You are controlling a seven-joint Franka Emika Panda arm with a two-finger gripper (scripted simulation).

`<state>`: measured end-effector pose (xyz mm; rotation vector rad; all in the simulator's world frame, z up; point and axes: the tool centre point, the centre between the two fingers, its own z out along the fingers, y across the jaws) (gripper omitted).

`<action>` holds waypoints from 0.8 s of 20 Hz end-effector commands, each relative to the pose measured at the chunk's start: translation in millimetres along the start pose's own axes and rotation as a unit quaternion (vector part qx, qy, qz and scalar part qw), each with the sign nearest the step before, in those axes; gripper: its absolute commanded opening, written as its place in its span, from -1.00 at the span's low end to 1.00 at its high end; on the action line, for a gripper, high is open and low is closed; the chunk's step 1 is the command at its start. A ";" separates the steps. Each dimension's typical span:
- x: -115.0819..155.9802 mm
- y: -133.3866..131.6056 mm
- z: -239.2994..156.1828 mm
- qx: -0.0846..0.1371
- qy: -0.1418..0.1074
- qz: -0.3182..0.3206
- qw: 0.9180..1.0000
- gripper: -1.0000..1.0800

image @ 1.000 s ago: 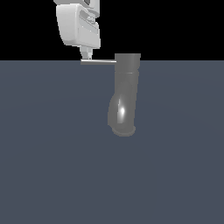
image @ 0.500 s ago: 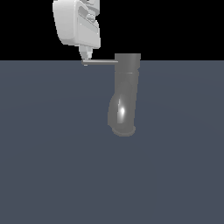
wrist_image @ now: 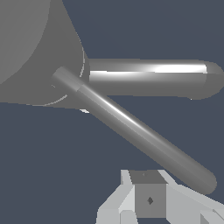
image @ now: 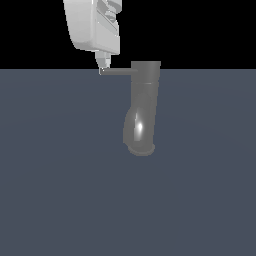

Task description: Turn on the faucet by rotating a designated handle.

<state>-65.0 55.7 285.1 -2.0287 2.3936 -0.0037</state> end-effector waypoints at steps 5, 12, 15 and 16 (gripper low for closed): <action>23.5 16.2 0.0 -0.002 0.001 0.005 1.000 -1.00; 42.0 34.1 -0.2 -0.002 0.001 0.005 1.000 -1.00; 50.0 41.8 -0.3 -0.002 0.001 0.005 1.000 -1.00; 50.0 41.8 -0.3 -0.002 0.001 0.005 1.000 -1.00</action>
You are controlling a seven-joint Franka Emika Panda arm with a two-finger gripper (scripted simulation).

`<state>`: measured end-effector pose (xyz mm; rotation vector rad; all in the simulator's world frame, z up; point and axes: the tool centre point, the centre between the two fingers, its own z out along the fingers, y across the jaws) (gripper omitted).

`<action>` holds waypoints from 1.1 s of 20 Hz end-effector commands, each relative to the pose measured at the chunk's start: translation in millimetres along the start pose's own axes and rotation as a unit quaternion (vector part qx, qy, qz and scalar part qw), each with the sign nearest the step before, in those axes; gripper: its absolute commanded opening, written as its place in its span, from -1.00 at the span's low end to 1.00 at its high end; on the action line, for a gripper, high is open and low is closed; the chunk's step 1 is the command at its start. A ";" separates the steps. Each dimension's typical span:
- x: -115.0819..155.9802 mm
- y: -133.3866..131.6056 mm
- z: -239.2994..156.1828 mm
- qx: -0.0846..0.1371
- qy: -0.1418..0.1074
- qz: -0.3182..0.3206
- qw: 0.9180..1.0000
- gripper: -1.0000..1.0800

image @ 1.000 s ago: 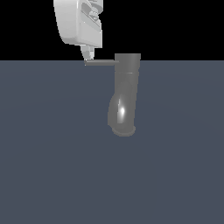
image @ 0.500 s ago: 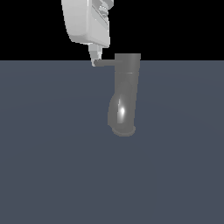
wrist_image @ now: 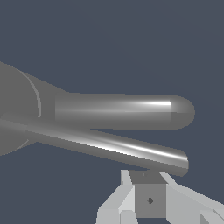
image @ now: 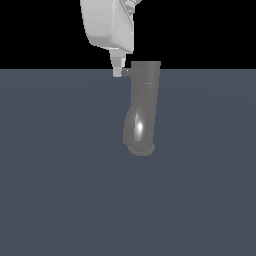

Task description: Turn on the faucet by rotating a designated handle.

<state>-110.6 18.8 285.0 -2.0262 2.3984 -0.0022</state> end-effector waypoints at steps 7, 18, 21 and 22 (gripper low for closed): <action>36.9 -1.5 0.0 0.000 0.000 0.001 1.000 -1.00; 103.4 -4.8 -0.2 -0.001 0.000 0.003 1.000 -1.00; 90.4 -4.9 0.0 -0.001 0.001 -0.011 1.000 -1.00; 93.0 -7.4 0.0 -0.001 0.001 -0.011 1.000 -1.00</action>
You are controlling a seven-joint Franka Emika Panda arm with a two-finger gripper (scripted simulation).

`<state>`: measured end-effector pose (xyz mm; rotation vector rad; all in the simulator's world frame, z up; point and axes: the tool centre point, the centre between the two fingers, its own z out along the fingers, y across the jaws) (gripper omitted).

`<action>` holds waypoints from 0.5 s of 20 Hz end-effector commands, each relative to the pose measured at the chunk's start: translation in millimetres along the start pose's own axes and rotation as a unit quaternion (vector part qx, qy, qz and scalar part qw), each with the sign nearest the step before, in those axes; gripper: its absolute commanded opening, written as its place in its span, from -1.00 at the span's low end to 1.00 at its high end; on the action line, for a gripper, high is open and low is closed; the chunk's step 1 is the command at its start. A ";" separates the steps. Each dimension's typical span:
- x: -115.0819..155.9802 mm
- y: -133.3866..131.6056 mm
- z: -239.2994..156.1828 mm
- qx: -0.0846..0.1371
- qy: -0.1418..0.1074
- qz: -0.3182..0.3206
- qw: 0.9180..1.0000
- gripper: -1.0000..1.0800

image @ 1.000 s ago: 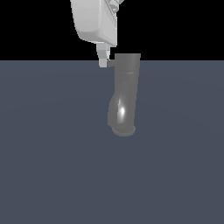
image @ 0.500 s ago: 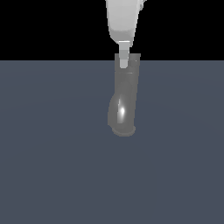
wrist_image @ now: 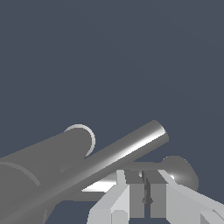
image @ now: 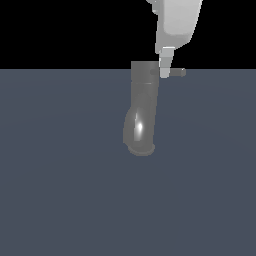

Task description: Turn on the faucet by rotating a designated handle.

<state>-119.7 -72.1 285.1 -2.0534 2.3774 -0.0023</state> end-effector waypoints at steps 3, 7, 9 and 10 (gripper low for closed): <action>10.0 -8.6 0.1 0.000 0.000 0.002 1.000 -1.00; 20.6 -18.2 0.1 0.000 0.000 0.003 1.000 -1.00; 25.8 -22.9 0.1 0.000 0.000 0.004 1.000 -1.00; 28.3 -25.2 0.1 0.000 0.000 0.005 1.000 -1.00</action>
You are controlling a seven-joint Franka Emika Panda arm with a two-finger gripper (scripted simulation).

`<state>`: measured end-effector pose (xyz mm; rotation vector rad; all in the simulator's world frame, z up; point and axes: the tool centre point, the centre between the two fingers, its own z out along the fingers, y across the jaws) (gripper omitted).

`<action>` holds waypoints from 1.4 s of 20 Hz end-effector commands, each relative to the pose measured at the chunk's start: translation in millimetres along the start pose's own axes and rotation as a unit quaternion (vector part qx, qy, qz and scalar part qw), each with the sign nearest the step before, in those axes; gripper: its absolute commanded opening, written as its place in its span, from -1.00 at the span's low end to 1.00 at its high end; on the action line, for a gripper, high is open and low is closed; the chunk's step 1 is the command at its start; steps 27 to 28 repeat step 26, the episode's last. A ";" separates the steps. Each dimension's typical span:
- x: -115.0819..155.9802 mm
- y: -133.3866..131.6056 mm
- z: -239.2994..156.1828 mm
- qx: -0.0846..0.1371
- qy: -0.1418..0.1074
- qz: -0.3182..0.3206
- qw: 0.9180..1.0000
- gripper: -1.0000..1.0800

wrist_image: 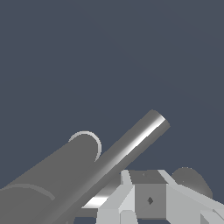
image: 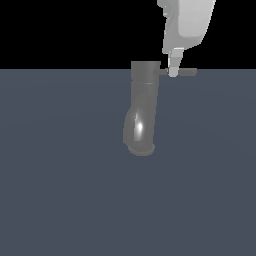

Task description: Turn on the faucet by rotating a designated handle.

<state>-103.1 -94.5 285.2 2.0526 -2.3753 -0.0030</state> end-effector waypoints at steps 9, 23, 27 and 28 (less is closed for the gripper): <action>30.7 -25.3 0.0 0.002 0.000 0.008 1.000 -1.00; 62.3 -53.3 0.0 0.002 0.000 0.013 1.000 -1.00; 66.5 -57.0 0.0 0.002 0.000 0.014 1.000 -1.00; 66.5 -57.0 0.0 0.002 0.000 0.014 1.000 -1.00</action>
